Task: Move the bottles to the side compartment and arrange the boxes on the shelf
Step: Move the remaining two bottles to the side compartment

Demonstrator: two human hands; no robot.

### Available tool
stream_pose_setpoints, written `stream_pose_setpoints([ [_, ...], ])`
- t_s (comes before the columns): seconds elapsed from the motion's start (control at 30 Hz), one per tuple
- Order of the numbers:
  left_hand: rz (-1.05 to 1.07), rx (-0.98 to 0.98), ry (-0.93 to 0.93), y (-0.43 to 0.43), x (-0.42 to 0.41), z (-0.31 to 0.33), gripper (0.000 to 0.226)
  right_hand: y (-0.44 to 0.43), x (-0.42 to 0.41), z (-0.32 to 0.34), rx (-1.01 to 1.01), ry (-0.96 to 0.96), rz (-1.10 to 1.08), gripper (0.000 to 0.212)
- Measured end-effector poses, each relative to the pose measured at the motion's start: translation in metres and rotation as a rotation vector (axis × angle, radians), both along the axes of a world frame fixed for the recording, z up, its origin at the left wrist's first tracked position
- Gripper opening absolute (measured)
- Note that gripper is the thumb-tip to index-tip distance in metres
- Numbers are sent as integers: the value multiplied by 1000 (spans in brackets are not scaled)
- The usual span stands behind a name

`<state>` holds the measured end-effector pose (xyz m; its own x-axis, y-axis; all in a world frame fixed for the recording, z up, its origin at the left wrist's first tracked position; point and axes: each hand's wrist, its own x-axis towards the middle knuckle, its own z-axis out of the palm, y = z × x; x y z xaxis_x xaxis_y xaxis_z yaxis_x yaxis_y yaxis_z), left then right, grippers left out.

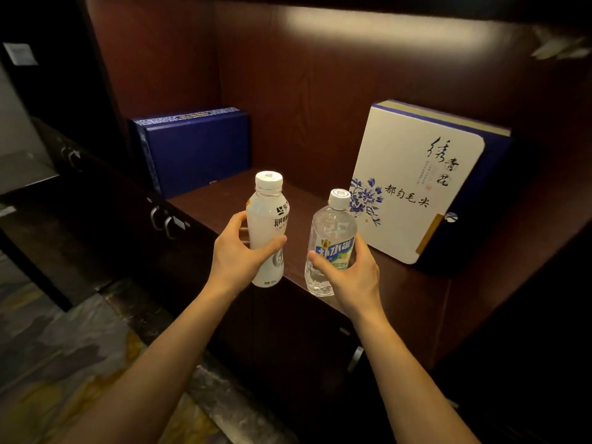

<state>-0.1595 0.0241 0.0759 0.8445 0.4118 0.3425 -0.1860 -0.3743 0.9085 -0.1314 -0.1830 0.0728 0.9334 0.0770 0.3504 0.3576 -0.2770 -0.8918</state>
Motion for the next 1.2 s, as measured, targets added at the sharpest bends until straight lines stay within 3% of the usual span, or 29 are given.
stream_pose_setpoints([
  [0.3, -118, -15, -86, -27, -101, 21, 62, -34, -105, 22, 123, -2, -19, 56],
  [0.57, -263, -41, -119, -71, -155, 24, 61, -85, -185, 31, 166, 12, -100, 69],
  [1.2, -617, -69, -99, -281, -130, 19, 69, -284, -241, 29, 147, -44, -447, 69],
])
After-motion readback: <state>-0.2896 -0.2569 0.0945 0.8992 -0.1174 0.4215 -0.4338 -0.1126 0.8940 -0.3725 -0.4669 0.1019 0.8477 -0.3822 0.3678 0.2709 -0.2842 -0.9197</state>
